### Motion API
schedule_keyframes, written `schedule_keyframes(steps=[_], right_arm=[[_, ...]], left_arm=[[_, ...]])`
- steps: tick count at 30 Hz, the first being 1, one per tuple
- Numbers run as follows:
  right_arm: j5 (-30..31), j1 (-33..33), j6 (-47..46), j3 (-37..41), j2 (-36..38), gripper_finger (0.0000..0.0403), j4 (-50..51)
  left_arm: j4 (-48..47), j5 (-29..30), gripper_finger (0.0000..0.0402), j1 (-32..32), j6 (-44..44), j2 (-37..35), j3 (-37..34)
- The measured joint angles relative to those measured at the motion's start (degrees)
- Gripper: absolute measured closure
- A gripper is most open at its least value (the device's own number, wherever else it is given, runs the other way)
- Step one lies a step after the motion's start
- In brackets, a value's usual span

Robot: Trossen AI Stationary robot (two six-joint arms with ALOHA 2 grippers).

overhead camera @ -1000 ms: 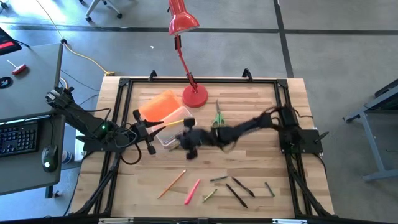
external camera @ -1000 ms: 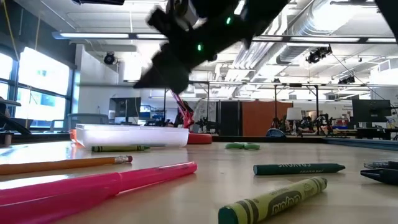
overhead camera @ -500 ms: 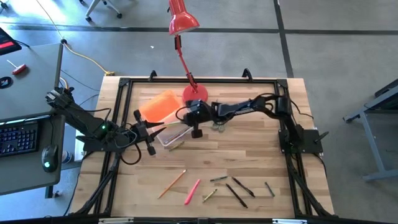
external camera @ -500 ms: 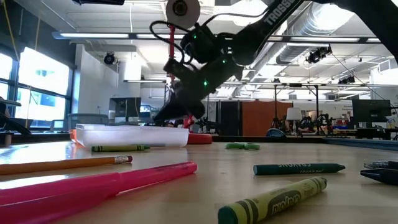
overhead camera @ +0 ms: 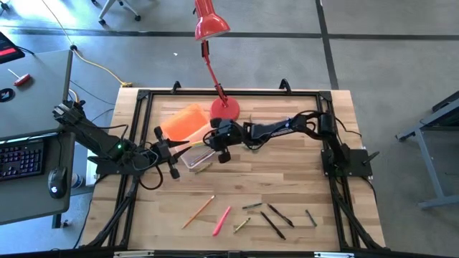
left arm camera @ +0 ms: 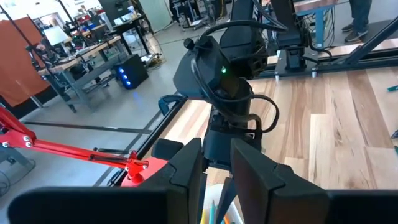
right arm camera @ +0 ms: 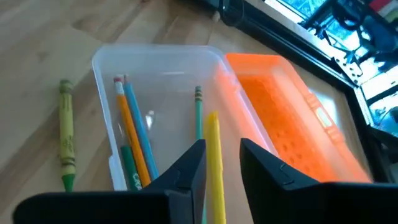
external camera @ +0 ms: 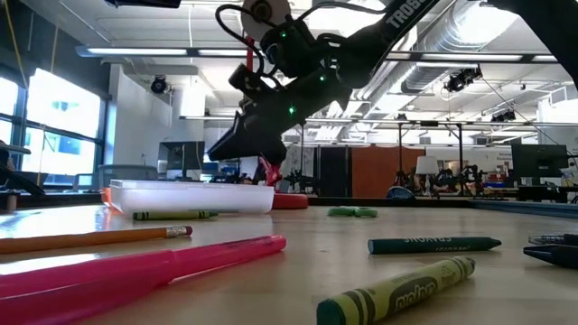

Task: Pick & place school supplies into a supply box
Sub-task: Put the top light green crayon into the orange supply box

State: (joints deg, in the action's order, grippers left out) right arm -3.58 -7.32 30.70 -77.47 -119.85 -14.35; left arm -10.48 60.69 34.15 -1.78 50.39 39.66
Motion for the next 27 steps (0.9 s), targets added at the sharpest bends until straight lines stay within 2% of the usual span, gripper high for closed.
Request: schedule_keyframes(steps=[6,11,14,19,24,27], right_arm=[[-6.7,4.3,-5.1,-0.1,0.6,0.0326,1.3],[-1.1,9.3,-5.2,0.1,0.2,0.0327,8.8],[0.6,10.8,-5.8,0.0,-0.1,0.0325,7.2],[1.5,10.3,-12.0,0.0,-3.3,0.0325,2.5],[0.9,9.9,-11.4,0.0,-6.2,0.0324,2.1],[3.5,10.1,-11.2,0.0,-7.0,0.0324,2.0]], left_arm=[[-0.1,0.0,0.0284,0.0,0.0,0.0,0.0],[-0.1,0.0,0.0284,0.0,0.0,0.0,0.0],[-0.1,0.0,0.0284,0.0,0.0,0.0,0.0],[0.0,-0.1,0.0284,0.0,0.0,0.0,0.1],[0.0,-0.2,0.0284,0.0,0.0,0.0,0.1],[0.0,-0.2,0.0284,0.0,0.0,0.0,0.1]])
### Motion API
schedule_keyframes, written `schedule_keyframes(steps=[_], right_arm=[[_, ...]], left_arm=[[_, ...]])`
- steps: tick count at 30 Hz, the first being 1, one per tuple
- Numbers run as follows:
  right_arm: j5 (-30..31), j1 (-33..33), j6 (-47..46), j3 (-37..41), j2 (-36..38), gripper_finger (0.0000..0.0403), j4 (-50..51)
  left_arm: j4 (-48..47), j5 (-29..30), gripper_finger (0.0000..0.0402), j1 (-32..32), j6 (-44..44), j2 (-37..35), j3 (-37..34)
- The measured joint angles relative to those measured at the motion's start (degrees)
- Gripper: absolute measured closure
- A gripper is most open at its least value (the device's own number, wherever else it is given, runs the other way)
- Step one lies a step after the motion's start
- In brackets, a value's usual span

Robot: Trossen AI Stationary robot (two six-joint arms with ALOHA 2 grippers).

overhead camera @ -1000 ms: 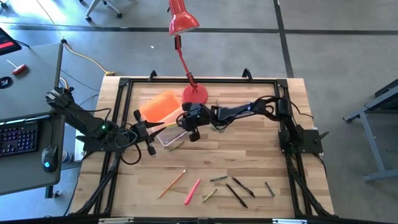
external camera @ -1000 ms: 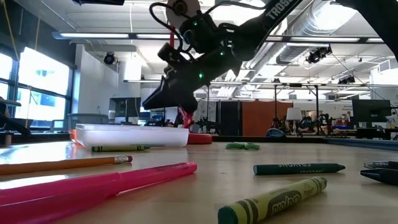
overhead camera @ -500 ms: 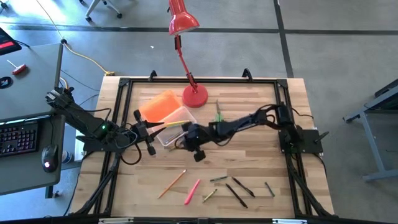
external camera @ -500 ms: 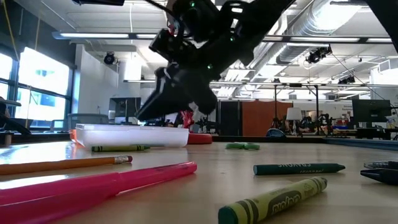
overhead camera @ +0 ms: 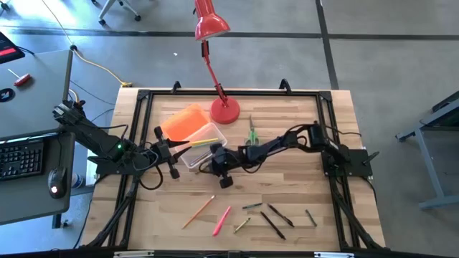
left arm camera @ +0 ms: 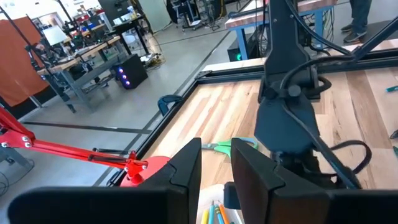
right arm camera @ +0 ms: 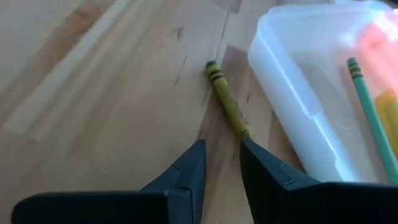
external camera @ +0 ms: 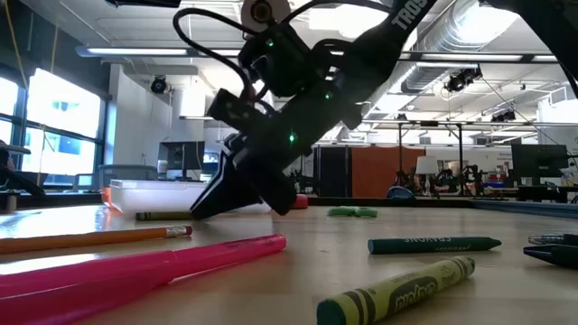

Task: Pick & place school supplies into a supply box
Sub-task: Put the top light green crayon into the orange supply box

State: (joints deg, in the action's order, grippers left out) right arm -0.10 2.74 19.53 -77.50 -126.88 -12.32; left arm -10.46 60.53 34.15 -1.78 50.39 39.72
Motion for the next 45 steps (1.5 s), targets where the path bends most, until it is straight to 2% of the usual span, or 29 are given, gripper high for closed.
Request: schedule_keyframes(steps=[8,17,22,30,34,39,45], right_arm=[[0.2,-1.0,2.1,0.0,-0.1,0.0324,-0.9],[-0.2,-1.1,8.8,0.0,-0.1,0.0324,-4.3],[-3.0,-2.4,9.0,0.0,-0.1,0.0324,-4.2],[-2.5,-3.6,9.0,0.0,-0.1,0.0324,-3.5],[-4.4,-4.3,9.0,-0.4,-0.1,0.0324,-3.1],[-5.3,-4.7,9.4,-5.3,-3.0,0.0324,-1.0],[-5.9,-4.3,10.8,-15.2,-7.5,0.0324,10.3]], left_arm=[[0.0,0.0,0.0284,0.0,0.0,0.0,0.0],[-0.1,-0.1,0.0284,0.0,0.0,0.0,0.0],[-0.1,-0.1,0.0284,0.0,0.0,0.0,0.0],[-0.1,-0.1,0.0284,0.0,0.0,0.0,0.0],[0.0,-0.1,0.0284,0.0,0.0,0.0,0.0],[0.0,0.0,0.0284,0.0,0.1,0.0,0.0],[0.0,0.0,0.0284,0.0,0.5,0.0,0.0]])
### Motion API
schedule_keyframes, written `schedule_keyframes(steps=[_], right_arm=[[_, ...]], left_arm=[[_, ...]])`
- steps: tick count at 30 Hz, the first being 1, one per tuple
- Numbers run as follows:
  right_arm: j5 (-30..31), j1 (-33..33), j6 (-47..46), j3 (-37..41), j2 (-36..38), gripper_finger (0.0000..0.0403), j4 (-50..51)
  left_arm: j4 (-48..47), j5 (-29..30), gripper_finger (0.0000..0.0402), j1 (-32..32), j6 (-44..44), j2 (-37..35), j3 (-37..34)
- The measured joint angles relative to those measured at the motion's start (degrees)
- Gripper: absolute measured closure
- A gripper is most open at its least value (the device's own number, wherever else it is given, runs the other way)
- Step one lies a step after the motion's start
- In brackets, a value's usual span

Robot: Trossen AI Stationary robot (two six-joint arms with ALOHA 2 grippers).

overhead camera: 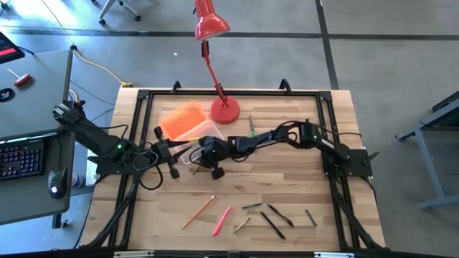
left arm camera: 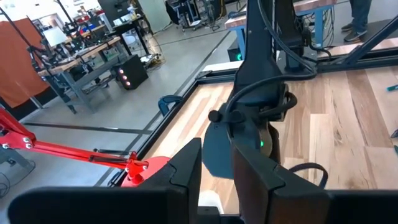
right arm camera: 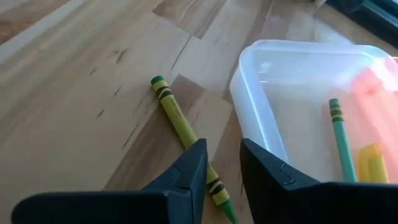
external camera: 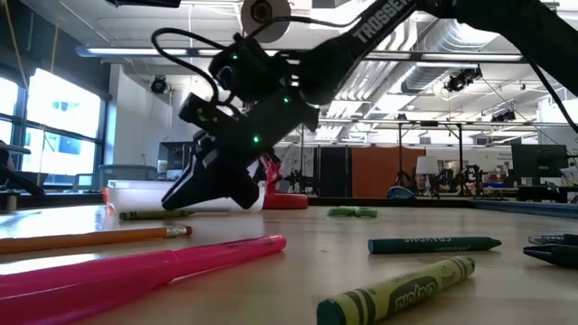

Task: Pick & place school supplies into a supply box
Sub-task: Put the top light green crayon into the orange supply box

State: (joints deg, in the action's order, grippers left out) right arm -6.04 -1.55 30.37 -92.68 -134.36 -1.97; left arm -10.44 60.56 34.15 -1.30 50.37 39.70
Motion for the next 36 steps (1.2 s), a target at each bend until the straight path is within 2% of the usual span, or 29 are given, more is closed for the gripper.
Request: schedule_keyframes(steps=[8,17,21,25,36], right_arm=[[-0.1,1.4,0.6,-5.6,-0.4,0.0324,7.4],[1.0,3.3,3.1,-5.8,-0.2,0.0324,12.9],[4.2,4.0,4.5,-5.8,-0.2,0.0324,12.4],[6.8,4.4,6.1,-5.8,-0.2,0.0324,6.8],[5.9,0.4,4.6,-5.8,-0.4,0.0324,7.0]], left_arm=[[-0.1,-1.3,0.0284,0.0,0.0,0.0,0.0],[-0.1,-2.0,0.0284,0.0,0.0,0.0,0.0],[0.0,-2.0,0.0284,0.0,0.0,0.0,0.0],[0.0,-2.0,0.0284,0.0,0.0,0.0,0.0],[0.0,-2.0,0.0284,0.0,0.0,0.0,0.0]])
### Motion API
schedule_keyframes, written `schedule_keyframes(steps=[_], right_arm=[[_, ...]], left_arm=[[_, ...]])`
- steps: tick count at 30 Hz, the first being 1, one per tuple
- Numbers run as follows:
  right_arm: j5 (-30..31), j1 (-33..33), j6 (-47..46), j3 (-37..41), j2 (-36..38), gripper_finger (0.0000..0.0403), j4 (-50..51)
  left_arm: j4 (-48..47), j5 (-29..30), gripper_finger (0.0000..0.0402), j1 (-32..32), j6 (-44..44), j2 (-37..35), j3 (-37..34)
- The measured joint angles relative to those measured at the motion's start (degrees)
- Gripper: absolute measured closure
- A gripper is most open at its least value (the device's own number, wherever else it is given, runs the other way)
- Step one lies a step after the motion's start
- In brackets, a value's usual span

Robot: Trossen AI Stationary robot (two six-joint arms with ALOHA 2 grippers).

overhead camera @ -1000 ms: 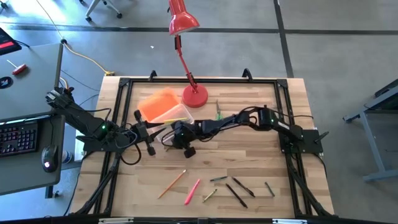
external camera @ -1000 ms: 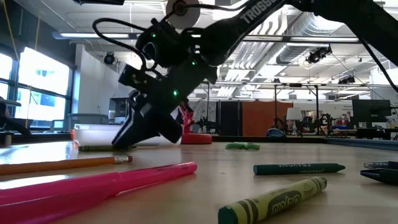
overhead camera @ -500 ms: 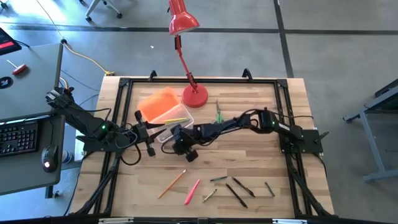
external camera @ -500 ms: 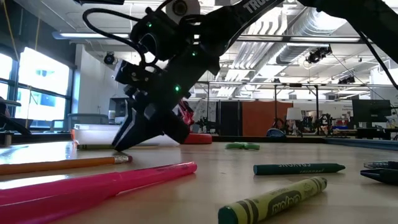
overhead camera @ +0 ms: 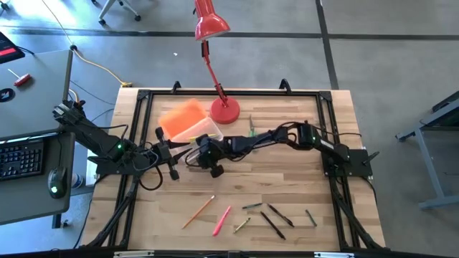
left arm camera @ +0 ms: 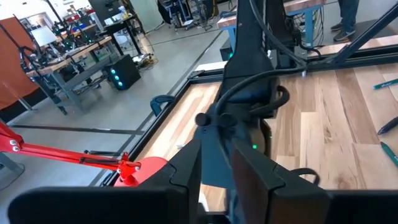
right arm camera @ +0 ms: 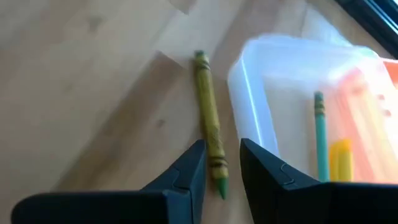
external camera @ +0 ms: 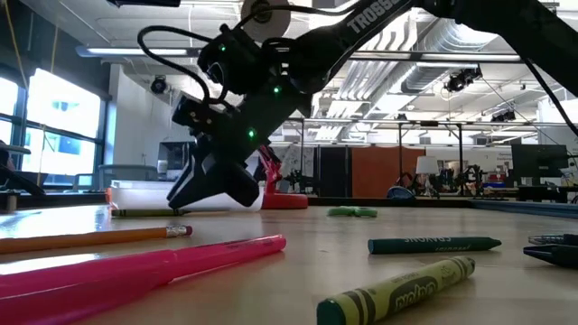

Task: Pick & place school supplies into a supply box
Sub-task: Put the top light green crayon into the orange supply box

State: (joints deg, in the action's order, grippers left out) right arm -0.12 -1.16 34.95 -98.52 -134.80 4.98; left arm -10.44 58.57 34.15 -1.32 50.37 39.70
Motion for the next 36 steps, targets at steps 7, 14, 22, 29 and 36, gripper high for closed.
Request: schedule_keyframes(steps=[7,14,22,29,36], right_arm=[[-2.6,-1.5,0.0,0.0,0.0,0.0324,-0.1],[-6.3,-1.2,0.0,0.0,-0.4,0.0324,-0.5],[-6.2,-2.0,0.0,-0.1,-1.8,0.0324,-0.8],[-6.0,-2.6,-0.2,-0.1,-1.8,0.0325,-0.3],[-6.5,-2.6,-0.4,-0.2,-1.8,0.0371,2.6]], left_arm=[[0.0,0.0,0.0284,0.0,0.0,0.0,0.0],[0.0,0.0,0.0284,0.0,0.0,0.0,0.0],[0.0,0.0,0.0284,0.0,0.0,0.0,0.0],[-0.1,0.0,0.0284,0.0,0.0,0.0,-0.1],[-0.2,0.0,0.0284,0.0,0.0,0.0,-0.1]])
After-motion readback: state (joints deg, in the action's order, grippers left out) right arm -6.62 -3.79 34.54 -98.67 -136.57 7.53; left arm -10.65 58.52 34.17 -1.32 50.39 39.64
